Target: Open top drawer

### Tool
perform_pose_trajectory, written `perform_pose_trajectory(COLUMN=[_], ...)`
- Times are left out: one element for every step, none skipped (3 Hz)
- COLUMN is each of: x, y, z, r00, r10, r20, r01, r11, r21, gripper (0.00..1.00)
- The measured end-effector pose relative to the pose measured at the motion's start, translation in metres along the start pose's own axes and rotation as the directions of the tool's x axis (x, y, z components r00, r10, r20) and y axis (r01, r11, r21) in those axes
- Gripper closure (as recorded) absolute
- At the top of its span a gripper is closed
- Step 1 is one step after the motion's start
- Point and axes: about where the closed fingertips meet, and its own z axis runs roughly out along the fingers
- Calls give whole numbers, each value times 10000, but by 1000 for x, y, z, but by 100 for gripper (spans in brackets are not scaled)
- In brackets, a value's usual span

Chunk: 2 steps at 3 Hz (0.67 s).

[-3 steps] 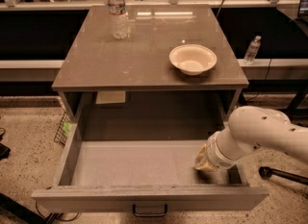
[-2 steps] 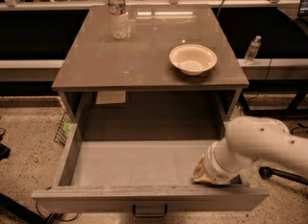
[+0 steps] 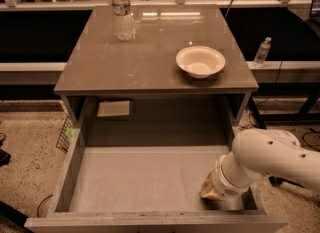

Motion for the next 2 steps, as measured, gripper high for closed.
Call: perform_pose_trajectory(x=[0, -1], y=[0, 1], z=[-1, -2], r00=[10000, 10000], r10=[-15, -36], r20=[-8, -21], r01=[15, 36], r11=[10000, 10000], r21=[12, 31], gripper=[38, 7])
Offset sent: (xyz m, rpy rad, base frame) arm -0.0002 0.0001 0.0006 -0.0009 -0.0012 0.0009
